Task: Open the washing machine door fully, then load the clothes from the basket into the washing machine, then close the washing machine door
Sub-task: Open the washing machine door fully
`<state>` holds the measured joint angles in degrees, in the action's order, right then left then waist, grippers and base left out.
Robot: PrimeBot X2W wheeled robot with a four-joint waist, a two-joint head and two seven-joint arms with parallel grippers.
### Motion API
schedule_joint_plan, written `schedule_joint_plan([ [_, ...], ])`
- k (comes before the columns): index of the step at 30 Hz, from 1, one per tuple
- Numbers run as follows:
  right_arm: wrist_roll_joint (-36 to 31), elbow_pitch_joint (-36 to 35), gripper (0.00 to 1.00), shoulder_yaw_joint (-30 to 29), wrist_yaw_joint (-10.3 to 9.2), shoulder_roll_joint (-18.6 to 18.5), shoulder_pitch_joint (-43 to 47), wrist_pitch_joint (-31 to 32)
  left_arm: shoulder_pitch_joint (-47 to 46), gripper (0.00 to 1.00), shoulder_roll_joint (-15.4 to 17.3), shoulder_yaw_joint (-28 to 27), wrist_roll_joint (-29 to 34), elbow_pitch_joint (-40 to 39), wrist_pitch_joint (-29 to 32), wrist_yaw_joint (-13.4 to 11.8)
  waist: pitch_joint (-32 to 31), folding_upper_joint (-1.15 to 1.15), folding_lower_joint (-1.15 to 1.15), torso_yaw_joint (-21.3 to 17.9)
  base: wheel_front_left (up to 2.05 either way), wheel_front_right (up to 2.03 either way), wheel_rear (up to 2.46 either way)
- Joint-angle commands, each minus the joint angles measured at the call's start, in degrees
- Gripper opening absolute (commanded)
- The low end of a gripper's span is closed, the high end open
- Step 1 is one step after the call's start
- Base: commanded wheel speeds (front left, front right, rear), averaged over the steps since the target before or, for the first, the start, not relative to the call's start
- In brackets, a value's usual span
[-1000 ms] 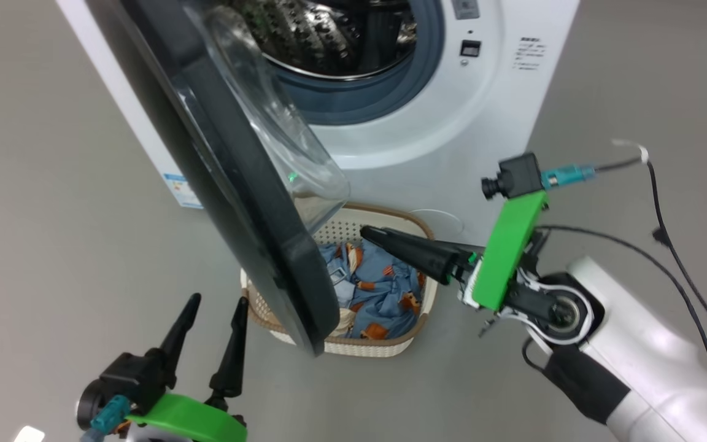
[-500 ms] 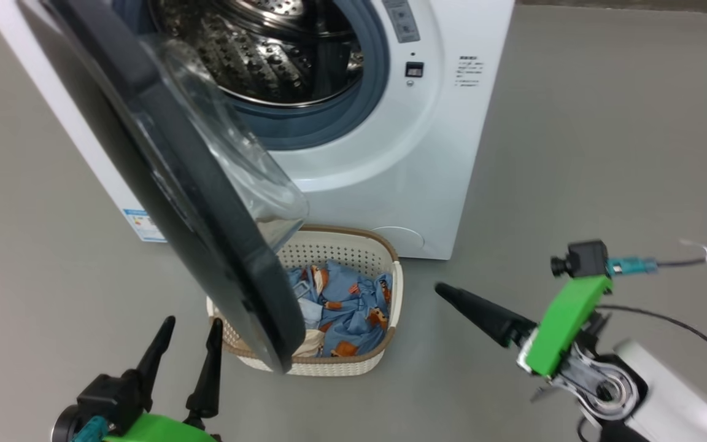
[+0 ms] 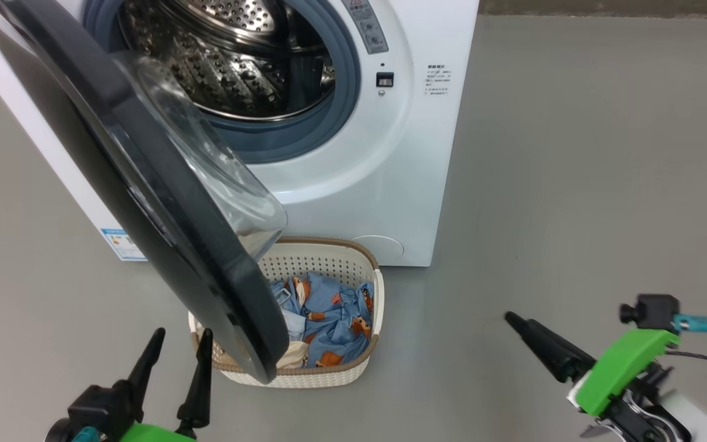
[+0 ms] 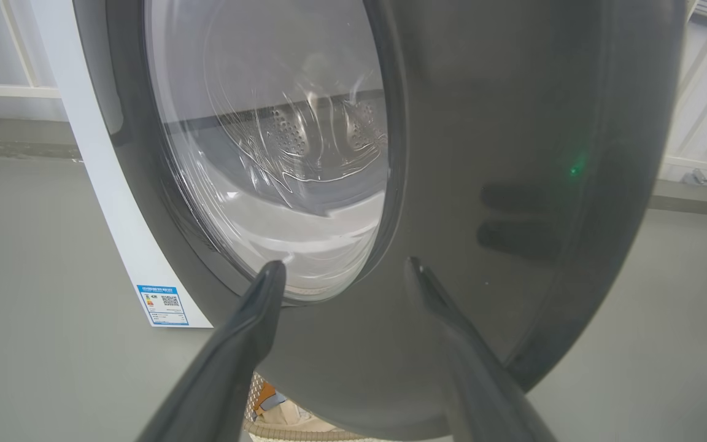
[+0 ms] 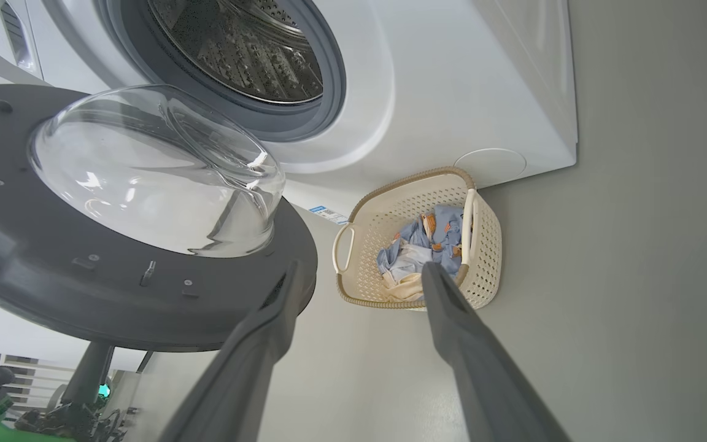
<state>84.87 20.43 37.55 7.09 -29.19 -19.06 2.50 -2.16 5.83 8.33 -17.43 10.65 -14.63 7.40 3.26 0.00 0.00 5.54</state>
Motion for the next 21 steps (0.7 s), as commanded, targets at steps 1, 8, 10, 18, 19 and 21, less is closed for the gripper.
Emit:
schedule_joint_plan([
  [1, -1.14, -0.75, 1.0, 0.0, 0.4, -1.69, 1.16, -1.64, -0.66, 1.0, 0.79, -2.27, 0.17, -1.31, -0.37, 0.09, -0.24, 0.0, 0.0, -0.16, 0.0, 0.0, 0.0],
  [8, -5.39, 2.35, 1.0, 1.45, 0.4, -4.14, 3.63, -9.83, -0.28, 1.0, 0.63, -2.55, 0.06, -1.02, -0.37, 0.09, -0.56, 0.0, 0.0, -0.25, 0.0, 0.0, 0.0],
  [10, -6.3, 3.09, 1.0, 1.81, 0.4, -4.37, 4.04, -12.45, -0.21, 1.0, 0.58, -2.59, -0.01, -0.9, -0.37, 0.09, -0.66, 0.0, 0.0, -0.2, 0.0, 0.0, 0.0],
  [18, -9.64, 5.28, 1.0, 0.24, 0.4, -4.42, 5.41, -17.2, -0.01, 1.0, 0.52, -2.6, -0.2, -0.68, -0.37, 0.09, -1.08, 0.0, 0.0, -0.16, 0.0, 0.0, 0.0],
  [19, -10.81, 5.43, 1.0, -0.47, 0.4, -4.38, 5.52, -17.36, 0.04, 1.0, 0.52, -2.71, -0.22, -0.7, -0.37, 0.09, -1.1, 0.0, 0.0, -0.21, 0.0, 0.0, 0.0],
  [21, -17.68, 4.7, 1.0, -6.12, 0.4, -3.27, 5.95, -17.46, 0.2, 1.0, 0.51, -3.09, -0.23, -0.85, -0.37, 0.09, -1.01, 0.0, 0.0, -0.54, 0.0, 0.0, 0.0],
])
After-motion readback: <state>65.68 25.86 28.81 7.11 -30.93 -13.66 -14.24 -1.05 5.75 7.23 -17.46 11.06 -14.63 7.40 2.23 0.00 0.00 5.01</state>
